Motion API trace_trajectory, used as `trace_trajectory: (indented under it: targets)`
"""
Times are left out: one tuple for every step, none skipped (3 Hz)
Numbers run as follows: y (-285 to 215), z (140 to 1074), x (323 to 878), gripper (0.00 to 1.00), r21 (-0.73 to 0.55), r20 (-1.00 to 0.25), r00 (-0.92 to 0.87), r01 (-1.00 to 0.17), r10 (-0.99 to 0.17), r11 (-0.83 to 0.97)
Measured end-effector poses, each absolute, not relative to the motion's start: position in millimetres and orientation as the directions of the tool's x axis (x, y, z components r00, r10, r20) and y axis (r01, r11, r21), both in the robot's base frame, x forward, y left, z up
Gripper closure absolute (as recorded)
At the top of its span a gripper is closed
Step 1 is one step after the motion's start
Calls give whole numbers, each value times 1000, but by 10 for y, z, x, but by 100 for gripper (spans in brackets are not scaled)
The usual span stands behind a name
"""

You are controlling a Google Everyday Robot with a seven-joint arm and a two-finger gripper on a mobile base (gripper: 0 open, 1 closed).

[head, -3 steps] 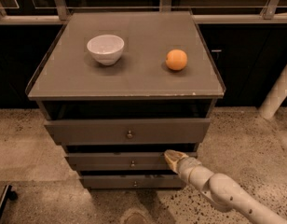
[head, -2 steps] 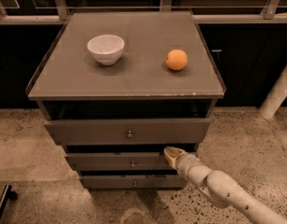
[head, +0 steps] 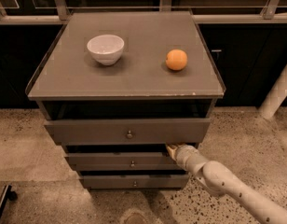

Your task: Open middle drawer

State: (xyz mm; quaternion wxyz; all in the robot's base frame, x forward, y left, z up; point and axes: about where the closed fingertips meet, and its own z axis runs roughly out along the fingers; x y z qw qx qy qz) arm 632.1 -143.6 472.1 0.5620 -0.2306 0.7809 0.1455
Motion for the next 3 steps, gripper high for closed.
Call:
trace_trajectory:
  targets:
    - [-1471,4604,6411,100,-36,-931,-295,-510,-214,859]
    - [-1467,4583,6408,100,-37,-930,-298,-511,-217,859]
    - [-1405,4530,6417,100,-58,-923,-299,-515,-243,855]
